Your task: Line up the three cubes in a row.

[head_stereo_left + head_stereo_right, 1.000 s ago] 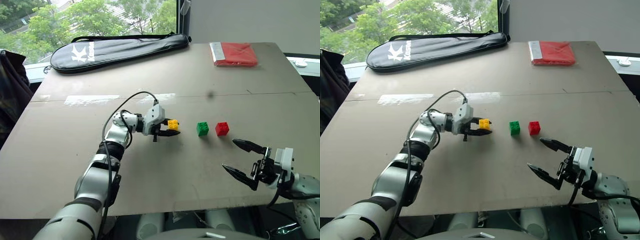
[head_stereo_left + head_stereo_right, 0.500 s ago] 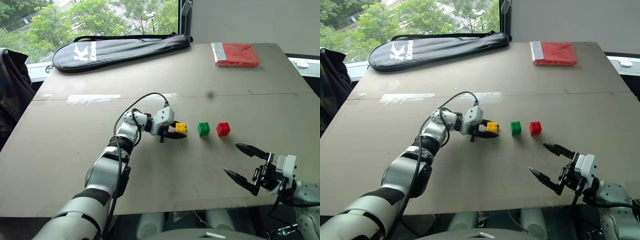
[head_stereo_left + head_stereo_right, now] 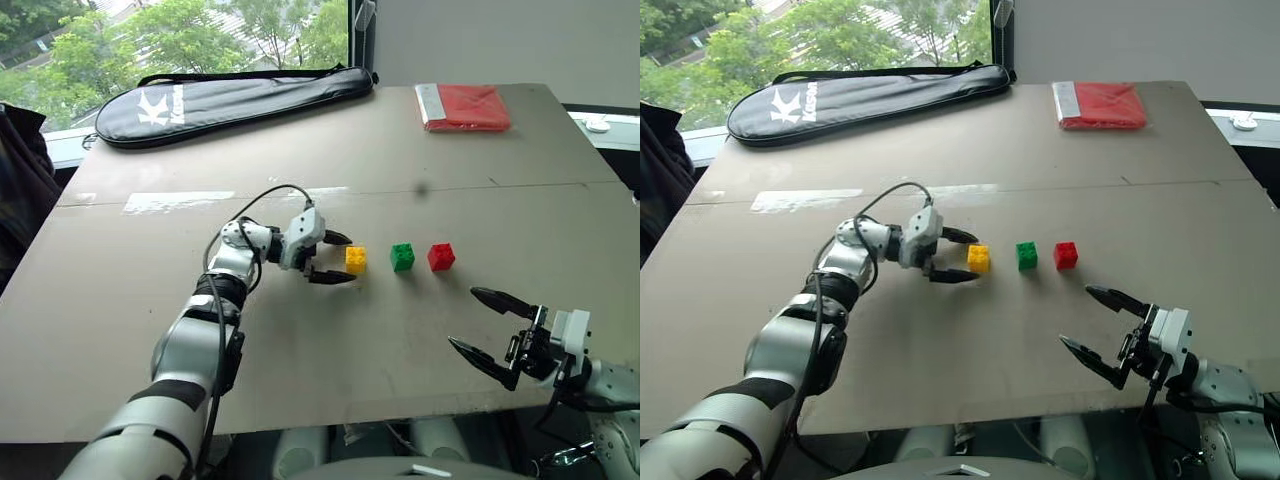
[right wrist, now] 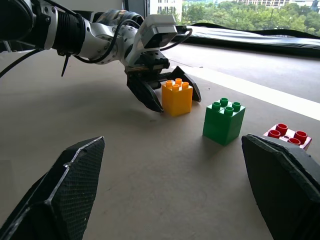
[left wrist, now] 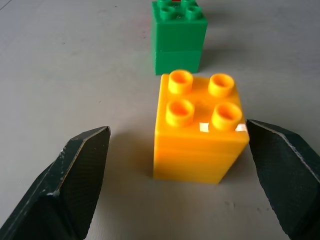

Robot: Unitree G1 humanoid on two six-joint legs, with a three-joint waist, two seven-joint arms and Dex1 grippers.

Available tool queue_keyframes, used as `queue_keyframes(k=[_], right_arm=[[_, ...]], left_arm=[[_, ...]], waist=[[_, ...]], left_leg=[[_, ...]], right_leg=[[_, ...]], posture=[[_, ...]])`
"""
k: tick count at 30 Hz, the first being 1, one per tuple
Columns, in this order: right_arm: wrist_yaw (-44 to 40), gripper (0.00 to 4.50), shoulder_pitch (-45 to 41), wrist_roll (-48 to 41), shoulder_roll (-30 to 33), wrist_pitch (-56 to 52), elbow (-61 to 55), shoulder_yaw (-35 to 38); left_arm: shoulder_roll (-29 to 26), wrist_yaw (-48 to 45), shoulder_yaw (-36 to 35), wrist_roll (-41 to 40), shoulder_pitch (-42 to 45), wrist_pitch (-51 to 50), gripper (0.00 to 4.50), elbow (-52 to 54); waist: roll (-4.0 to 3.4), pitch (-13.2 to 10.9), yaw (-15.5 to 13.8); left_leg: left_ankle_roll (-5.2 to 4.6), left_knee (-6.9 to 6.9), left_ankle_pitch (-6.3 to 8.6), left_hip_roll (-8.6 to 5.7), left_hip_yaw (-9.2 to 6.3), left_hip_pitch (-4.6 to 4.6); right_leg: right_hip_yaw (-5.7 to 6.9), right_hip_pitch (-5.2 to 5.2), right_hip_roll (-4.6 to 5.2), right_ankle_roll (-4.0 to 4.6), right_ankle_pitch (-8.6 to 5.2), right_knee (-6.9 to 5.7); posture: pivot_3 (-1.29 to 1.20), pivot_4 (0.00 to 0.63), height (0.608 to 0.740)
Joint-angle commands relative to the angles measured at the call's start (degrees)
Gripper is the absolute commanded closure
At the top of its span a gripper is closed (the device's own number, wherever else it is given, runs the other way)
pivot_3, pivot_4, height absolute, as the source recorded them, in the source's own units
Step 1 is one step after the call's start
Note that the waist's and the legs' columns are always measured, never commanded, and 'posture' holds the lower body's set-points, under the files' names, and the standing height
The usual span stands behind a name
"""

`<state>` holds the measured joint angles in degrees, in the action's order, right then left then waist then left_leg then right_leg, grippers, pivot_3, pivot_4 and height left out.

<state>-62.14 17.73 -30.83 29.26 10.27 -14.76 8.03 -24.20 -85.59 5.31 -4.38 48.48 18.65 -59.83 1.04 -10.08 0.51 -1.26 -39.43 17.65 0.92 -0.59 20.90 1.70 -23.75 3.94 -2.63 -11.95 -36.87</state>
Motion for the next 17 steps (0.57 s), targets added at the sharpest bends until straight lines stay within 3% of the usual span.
queue_keyframes(k=[1, 6, 13, 17], right_arm=[[-1.47, 0.00, -0.23, -1.02, 0.84, 1.34, 0.79, 1.62], [-1.45, 0.00, -1.37, 1.46, 1.38, 1.46, 8.27, 2.18], [-3.48, 0.00, -5.24, 0.12, 3.34, 0.06, 14.91, 4.31], [-4.93, 0.00, -8.56, 0.04, 4.96, -0.72, 18.87, 4.88]], left_arm=[[-6.40, -2.20, -2.19, -2.61, -6.75, -4.17, 0.10, 10.38], [-12.84, 1.80, -5.09, -7.02, -25.78, -12.47, 0.10, 35.15], [-10.06, 20.92, -8.29, -8.95, -47.27, -24.51, 0.10, 63.91], [-7.63, 27.97, -8.51, -9.26, -57.40, -27.01, 0.10, 72.99]], waist=[[-0.01, 0.00, 0.36], [-0.10, 0.02, 0.16], [-0.16, 0.03, -0.74], [-0.23, 0.07, -0.48]], left_leg=[[0.00, 0.03, 0.00, 0.04, 0.01, 0.01], [0.02, 0.08, 0.02, 0.29, -0.01, -0.13], [0.02, 0.06, 0.02, 0.27, 0.04, -0.20], [0.02, 0.04, 0.01, 0.31, 0.19, -0.30]], right_leg=[[-0.01, -0.03, -0.01, 0.00, 0.00, 0.00], [-0.20, -0.03, 0.06, -0.01, 0.00, 0.04], [-0.35, 0.01, 0.10, 0.12, -0.08, 0.08], [-0.49, 0.03, 0.08, 0.07, -0.18, 0.03]], posture=[[0.00, 0.150, 0.707], [0.00, 0.150, 0.707], [0.00, 0.150, 0.707], [0.00, 0.150, 0.707]])
